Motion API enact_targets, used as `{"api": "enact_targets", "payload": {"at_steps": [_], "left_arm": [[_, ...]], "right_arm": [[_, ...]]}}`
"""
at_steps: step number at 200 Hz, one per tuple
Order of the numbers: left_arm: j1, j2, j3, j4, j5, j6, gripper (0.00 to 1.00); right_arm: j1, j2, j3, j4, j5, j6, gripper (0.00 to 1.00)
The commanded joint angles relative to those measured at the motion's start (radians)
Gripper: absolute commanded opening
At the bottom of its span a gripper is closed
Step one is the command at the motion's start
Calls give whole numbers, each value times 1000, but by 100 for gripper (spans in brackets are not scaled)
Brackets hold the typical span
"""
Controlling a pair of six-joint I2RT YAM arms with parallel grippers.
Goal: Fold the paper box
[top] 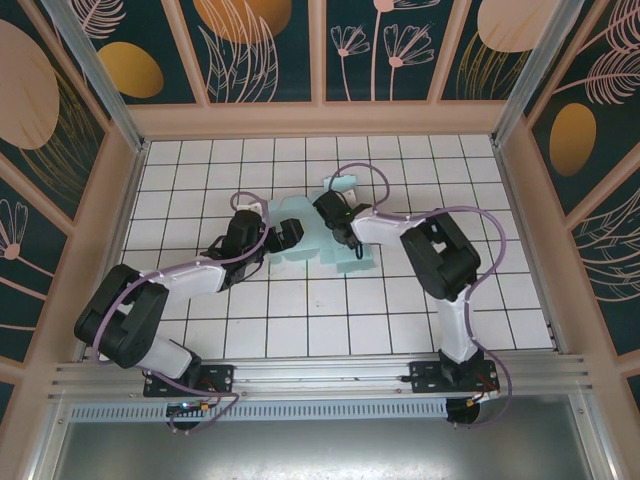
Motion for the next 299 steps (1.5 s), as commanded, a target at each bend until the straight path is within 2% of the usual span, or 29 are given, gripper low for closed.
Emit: {"api": "enact_targets", "payload": {"at_steps": [1,79,110,157,170,203,227,237,256,285,299], "left_arm": [[6,-5,-14,-16,-11,21,99],[8,-16,-49,6,-14,5,99],[12,-12,-47,6,-4,8,99],[17,-7,-61,35,7,-1,99],[15,-3,-62,41,10,-2,99],[18,7,-59,55,25,-2,99],[21,14,-62,60,24,-10,99],[28,12,-67,53,12,-24,99],[44,-13,-90,62,-4,-49,99],[55,-77,-97,55,-19,-21,99],[60,-90,-68,26,-25,-1,95]], "right_arm": [[24,53,52,-70,143,32,0],[48,171,99,-99,184,33,0],[31,83,51,-37,55,17,0],[-77,-74,-87,84,-178,19,0],[-79,-86,-102,93,-123,15,0],[-17,-14,-66,59,187,-50,0],[5,36,-28,50,243,-59,0],[7,26,-34,77,205,-63,0],[-3,-58,-99,193,43,-92,0],[-7,-234,-263,426,-204,-180,0],[-16,-289,-322,510,-294,-200,0]]}}
